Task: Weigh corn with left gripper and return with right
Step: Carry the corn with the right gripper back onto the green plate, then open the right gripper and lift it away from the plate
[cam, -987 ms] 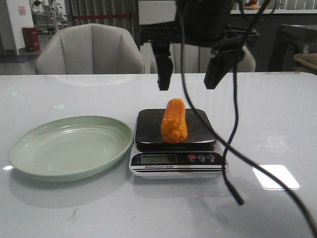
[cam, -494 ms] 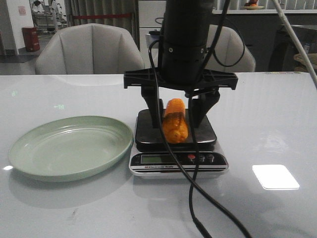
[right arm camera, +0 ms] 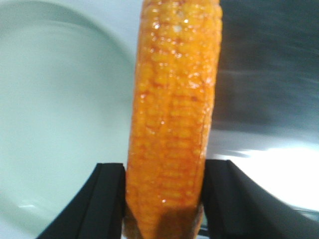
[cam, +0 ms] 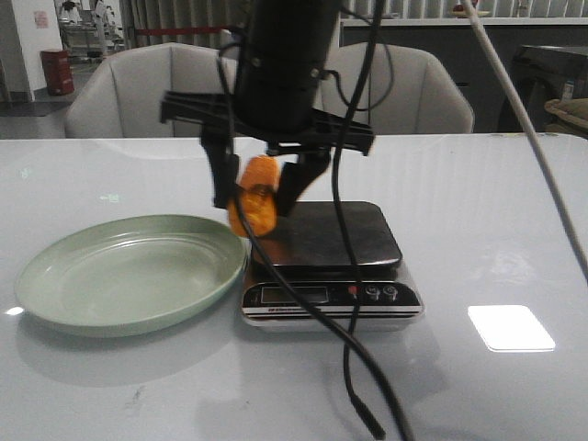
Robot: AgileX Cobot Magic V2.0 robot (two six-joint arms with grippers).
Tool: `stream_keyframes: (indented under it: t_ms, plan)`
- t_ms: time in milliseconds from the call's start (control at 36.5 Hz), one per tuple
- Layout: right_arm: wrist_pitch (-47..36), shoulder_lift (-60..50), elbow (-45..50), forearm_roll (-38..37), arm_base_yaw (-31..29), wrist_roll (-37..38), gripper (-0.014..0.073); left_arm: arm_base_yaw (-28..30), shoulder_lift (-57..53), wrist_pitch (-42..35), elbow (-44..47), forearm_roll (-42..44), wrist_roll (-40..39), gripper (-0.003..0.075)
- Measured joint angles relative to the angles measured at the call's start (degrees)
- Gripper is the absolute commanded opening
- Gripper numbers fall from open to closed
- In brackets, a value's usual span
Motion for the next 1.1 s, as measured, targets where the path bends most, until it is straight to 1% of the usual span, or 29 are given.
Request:
stream_keyframes:
  t_ms: [165,274,356,411,466,548,576,658,877,1097]
  plan:
    - [-6.8,0.5,-0.8,3.7,3.1,-0.1,0.0145,0.0,0.0,0.0,0.0,0.0,0.0,0.0114]
    - [-8.7,2.0,-0.8,4.6,4.9,-0.1,0.0147,0.0,0.0,0.0,0.0,0.0,0.0,0.0114]
    - [-9.1,3.7,-0.8,4.9,5.7,-0.2,0.0177,0.0,0.0,0.0,0.0,0.0,0.0,0.0114]
    - [-9.1,4.8,-0.8,5.1,6.3,-0.2,0.0225,0.0,0.0,0.0,0.0,0.0,0.0,0.0114]
    - [-9.1,5.8,-0.8,5.2,7.0,-0.6,0.0293,0.0,0.0,0.0,0.0,0.0,0.0,0.0114]
    - [-9.4,6.8,-0.8,5.3,7.6,-1.8,0.0435,0.0,0.0,0.0,0.0,0.0,0.0,0.0114]
    - [-9.4,6.9,-0.8,5.4,7.9,-2.2,0.0470,0.0,0.0,0.0,0.0,0.0,0.0,0.0114]
    - [-9.4,7.1,-0.8,5.6,8.3,-3.1,0.0523,0.0,0.0,0.0,0.0,0.0,0.0,0.0114]
    - [-7.3,7.0,-3.3,5.0,7.9,-4.9,0.0532,0.0,0.0,0.0,0.0,0.0,0.0,0.0114]
    - [-3.6,1.9,-5.2,4.1,5.0,-10.5,0.0532,0.0,0.0,0.0,0.0,0.0,0.0,0.0114]
